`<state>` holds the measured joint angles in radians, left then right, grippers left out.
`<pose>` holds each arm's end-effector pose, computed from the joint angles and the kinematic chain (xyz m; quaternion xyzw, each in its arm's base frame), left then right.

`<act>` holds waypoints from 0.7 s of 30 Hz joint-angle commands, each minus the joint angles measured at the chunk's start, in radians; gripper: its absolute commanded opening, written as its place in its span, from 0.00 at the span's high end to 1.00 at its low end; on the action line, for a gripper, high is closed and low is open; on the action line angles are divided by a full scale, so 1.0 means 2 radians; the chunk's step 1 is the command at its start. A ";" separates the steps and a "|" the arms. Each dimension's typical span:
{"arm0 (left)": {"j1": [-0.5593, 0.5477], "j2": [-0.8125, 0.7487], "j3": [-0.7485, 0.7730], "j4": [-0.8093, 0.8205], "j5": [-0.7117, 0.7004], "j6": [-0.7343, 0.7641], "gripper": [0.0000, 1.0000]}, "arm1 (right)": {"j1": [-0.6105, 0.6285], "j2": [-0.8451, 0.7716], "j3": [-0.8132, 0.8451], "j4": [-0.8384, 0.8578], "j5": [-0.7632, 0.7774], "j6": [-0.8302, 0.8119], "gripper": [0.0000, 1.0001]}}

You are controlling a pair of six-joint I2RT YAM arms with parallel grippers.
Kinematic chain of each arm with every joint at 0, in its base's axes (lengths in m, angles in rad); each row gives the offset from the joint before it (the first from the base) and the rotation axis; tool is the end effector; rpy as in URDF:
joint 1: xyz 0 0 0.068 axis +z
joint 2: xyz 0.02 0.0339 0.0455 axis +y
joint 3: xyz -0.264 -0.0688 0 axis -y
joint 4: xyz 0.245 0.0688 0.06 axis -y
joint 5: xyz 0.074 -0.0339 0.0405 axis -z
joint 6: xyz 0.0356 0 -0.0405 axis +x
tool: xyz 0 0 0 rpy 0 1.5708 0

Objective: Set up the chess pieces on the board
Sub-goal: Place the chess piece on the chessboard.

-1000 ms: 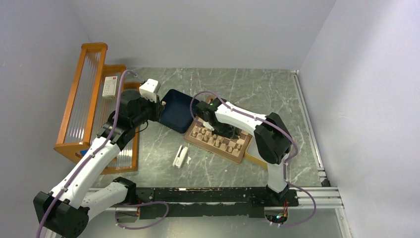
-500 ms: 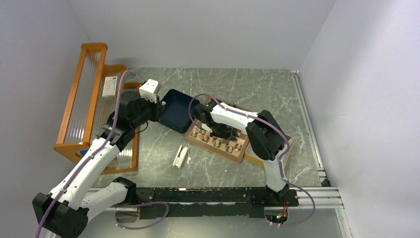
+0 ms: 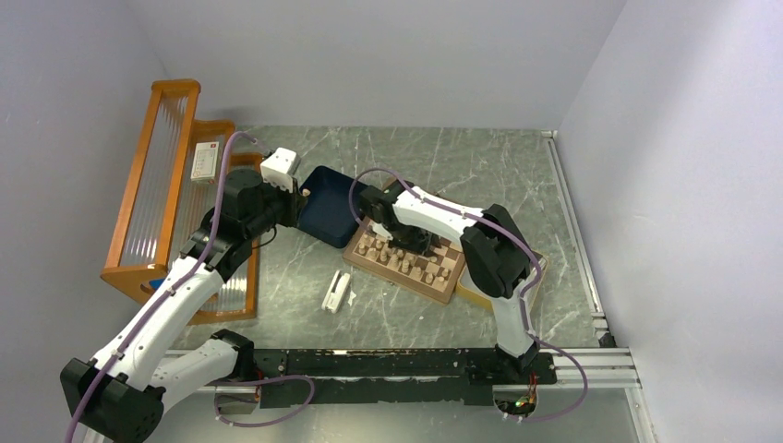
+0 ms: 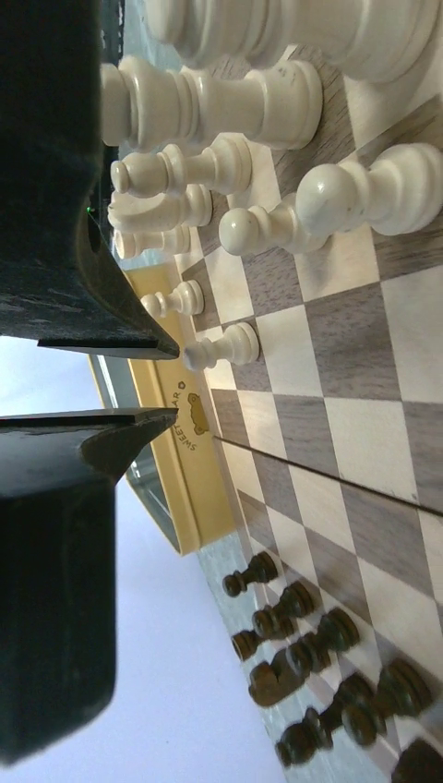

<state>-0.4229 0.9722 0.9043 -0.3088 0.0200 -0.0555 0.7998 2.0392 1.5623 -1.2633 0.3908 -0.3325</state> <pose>0.2018 -0.0916 0.3345 0.1566 0.8120 -0.1412 0.5442 0.2650 0.2533 0.1845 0.5382 -0.8161 0.2074 0.0359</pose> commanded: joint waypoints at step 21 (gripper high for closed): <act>-0.017 0.001 0.001 0.009 0.013 0.004 0.95 | -0.063 -0.174 -0.089 0.178 -0.041 0.262 0.71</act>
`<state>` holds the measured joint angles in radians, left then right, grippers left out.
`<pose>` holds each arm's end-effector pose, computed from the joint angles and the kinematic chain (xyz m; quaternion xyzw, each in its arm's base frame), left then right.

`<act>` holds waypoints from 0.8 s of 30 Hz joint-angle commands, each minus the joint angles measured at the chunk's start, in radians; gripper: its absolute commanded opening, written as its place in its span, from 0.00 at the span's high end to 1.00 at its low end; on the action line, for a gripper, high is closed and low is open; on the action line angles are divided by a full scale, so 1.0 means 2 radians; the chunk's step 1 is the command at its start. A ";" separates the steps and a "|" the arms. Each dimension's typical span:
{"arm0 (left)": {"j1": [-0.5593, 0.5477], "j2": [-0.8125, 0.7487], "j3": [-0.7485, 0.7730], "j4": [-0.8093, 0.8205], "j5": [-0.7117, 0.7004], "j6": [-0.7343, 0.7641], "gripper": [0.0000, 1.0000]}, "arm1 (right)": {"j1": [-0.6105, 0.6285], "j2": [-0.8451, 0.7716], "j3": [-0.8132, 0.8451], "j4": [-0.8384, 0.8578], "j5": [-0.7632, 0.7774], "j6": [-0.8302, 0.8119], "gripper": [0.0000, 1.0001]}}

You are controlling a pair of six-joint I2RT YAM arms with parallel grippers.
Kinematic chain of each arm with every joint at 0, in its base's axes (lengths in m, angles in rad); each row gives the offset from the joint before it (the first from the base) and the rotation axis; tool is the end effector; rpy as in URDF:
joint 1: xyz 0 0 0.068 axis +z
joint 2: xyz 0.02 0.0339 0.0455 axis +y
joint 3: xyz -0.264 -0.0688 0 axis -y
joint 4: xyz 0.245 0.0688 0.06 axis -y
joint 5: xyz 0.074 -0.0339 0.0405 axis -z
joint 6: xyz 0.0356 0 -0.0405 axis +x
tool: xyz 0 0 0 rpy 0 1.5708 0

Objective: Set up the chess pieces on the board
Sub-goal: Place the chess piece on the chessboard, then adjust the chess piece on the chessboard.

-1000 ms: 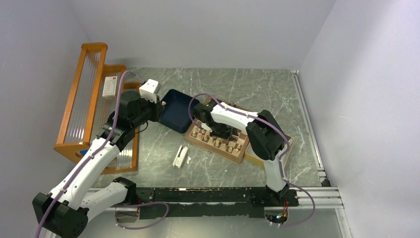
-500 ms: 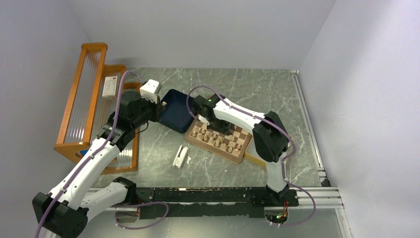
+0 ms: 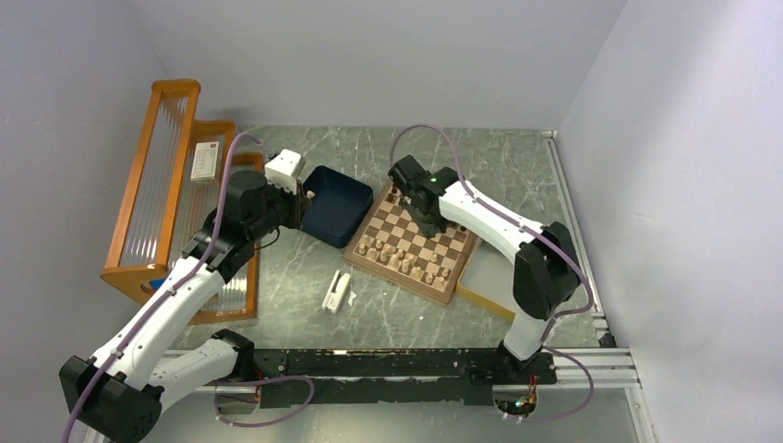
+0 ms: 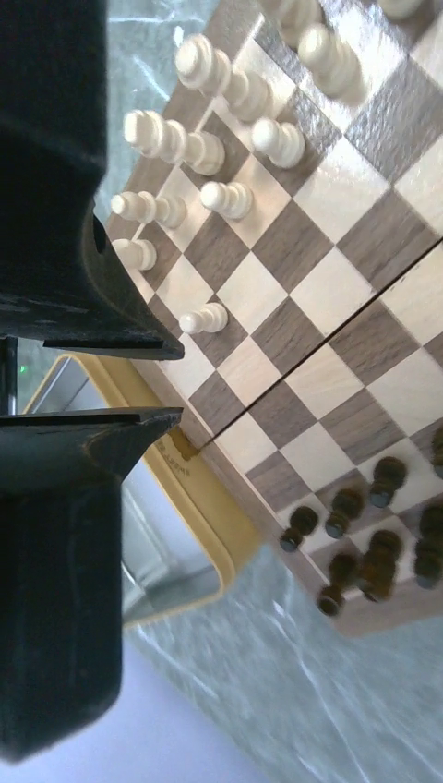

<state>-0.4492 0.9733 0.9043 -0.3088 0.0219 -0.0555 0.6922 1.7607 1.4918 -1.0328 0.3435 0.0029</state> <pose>0.1995 -0.0971 0.3343 0.1678 0.8101 -0.1490 0.5417 0.2775 0.2145 0.2619 -0.3083 0.9267 -0.1142 0.1819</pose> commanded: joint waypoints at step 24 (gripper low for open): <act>-0.010 0.003 -0.004 0.014 0.020 0.006 0.95 | -0.068 -0.112 -0.231 0.210 -0.106 0.180 0.68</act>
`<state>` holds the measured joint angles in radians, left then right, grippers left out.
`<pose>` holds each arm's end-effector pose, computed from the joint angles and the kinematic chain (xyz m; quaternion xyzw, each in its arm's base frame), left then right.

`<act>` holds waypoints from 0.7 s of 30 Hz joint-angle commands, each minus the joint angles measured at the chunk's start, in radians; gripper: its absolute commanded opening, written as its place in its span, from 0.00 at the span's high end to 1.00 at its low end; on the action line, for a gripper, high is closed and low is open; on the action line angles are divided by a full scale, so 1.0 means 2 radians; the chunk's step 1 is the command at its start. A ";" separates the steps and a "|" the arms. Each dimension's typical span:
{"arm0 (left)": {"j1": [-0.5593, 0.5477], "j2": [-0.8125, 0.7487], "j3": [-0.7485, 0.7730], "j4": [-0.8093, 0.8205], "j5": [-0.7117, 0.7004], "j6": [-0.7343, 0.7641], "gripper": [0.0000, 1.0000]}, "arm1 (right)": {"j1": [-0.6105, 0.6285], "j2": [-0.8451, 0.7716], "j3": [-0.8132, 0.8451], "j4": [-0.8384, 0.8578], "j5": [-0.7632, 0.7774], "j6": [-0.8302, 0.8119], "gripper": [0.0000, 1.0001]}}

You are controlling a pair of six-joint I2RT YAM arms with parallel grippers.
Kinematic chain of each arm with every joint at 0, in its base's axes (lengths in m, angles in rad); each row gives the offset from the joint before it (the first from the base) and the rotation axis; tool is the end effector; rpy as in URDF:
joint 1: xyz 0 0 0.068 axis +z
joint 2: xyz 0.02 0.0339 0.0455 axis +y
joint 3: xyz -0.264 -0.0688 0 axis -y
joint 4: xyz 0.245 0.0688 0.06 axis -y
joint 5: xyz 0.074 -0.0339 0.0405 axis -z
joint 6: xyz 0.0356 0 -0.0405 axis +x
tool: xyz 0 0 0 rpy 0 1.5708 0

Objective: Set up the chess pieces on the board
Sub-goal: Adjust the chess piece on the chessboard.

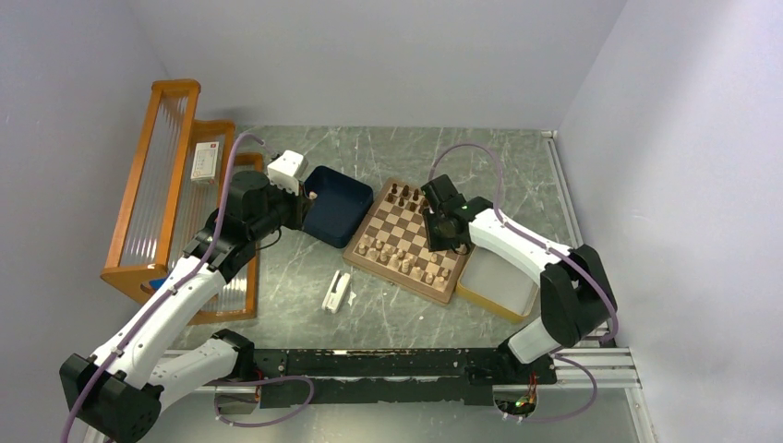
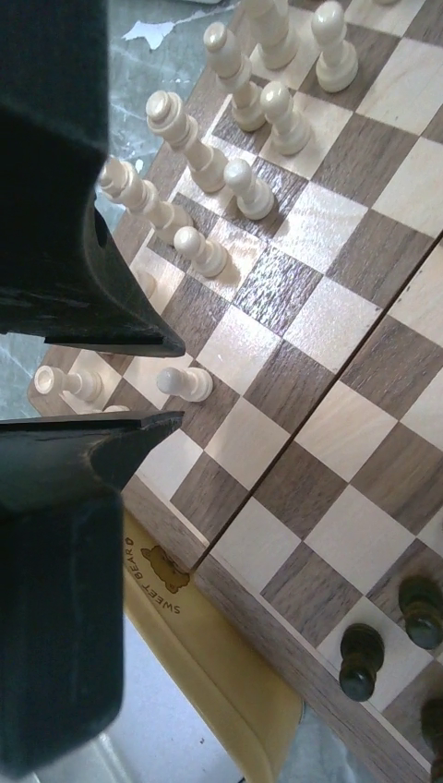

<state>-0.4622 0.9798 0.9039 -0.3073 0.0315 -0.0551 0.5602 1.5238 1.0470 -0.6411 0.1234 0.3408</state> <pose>0.1994 -0.1006 0.3330 0.1762 0.8098 -0.1557 0.5375 0.2570 0.1560 0.2198 -0.0927 0.9683 0.0435 0.2279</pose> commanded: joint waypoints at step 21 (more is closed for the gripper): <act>-0.004 -0.001 -0.003 0.014 0.016 0.007 0.95 | -0.001 0.021 -0.018 0.011 -0.014 0.006 0.83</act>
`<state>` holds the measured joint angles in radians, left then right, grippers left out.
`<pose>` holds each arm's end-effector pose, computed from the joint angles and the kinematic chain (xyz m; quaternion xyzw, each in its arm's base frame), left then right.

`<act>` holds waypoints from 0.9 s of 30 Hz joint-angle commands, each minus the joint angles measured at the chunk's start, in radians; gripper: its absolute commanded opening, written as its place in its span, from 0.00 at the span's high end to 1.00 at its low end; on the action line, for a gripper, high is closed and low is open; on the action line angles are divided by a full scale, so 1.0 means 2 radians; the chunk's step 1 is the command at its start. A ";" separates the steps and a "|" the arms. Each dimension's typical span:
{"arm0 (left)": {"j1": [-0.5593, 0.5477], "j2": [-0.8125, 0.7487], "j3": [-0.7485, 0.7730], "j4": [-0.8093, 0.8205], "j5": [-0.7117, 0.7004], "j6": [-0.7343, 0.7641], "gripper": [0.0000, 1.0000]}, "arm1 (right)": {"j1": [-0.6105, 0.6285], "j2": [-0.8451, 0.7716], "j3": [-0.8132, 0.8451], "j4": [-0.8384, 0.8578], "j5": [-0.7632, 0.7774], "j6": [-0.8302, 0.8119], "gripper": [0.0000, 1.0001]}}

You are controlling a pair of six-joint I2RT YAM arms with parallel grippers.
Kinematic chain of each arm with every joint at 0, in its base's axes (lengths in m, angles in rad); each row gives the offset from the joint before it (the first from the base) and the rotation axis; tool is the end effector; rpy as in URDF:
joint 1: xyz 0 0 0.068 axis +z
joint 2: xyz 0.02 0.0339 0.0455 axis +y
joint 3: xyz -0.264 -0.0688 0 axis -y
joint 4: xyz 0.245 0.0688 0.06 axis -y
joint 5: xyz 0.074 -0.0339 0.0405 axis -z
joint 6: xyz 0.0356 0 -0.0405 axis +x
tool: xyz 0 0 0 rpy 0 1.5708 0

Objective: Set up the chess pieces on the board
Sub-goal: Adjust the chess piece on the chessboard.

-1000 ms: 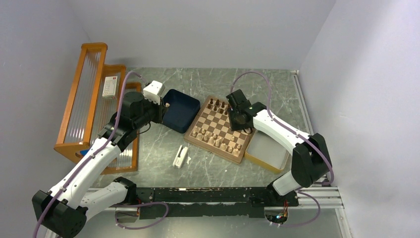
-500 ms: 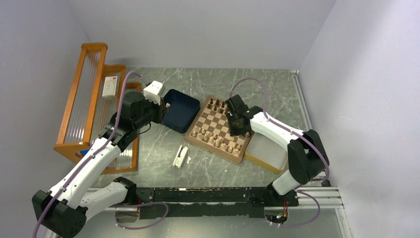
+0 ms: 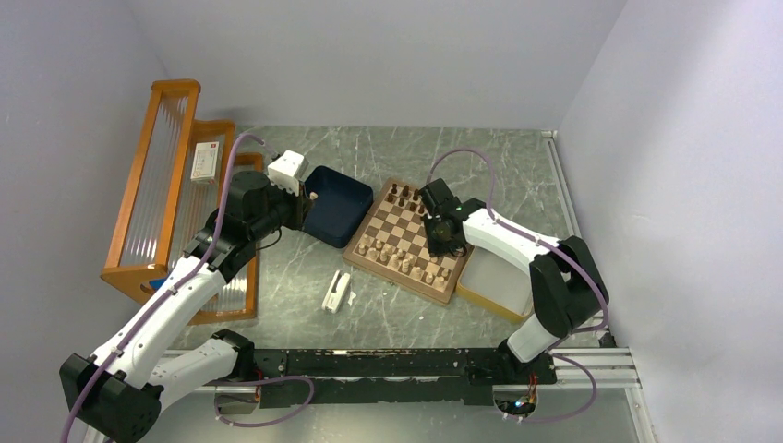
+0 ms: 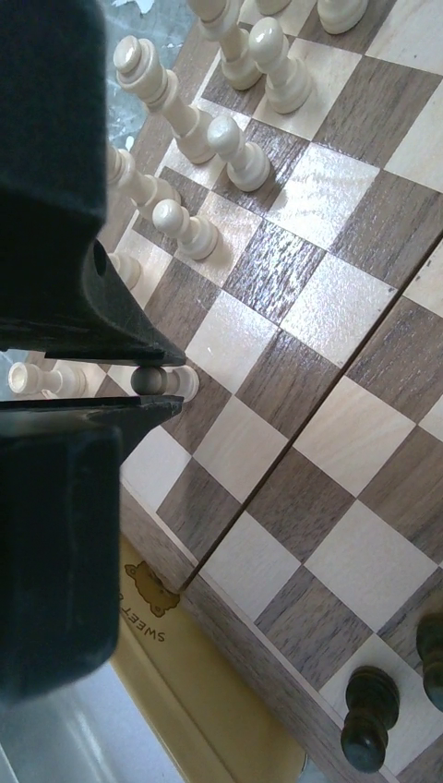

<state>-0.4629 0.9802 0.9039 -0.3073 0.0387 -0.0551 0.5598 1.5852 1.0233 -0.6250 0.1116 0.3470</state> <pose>0.1993 -0.1010 0.3329 0.1784 0.8094 -0.1587 0.5365 0.2598 0.1581 0.1963 -0.0935 0.9757 0.0342 0.1952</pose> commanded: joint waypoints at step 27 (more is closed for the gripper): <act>-0.004 -0.006 -0.005 0.014 0.009 0.008 0.95 | 0.044 0.007 0.001 0.014 -0.012 0.025 0.86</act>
<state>-0.4633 0.9802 0.9039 -0.3069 0.0391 -0.0544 0.6369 1.5803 1.0134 -0.6090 0.0761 0.3813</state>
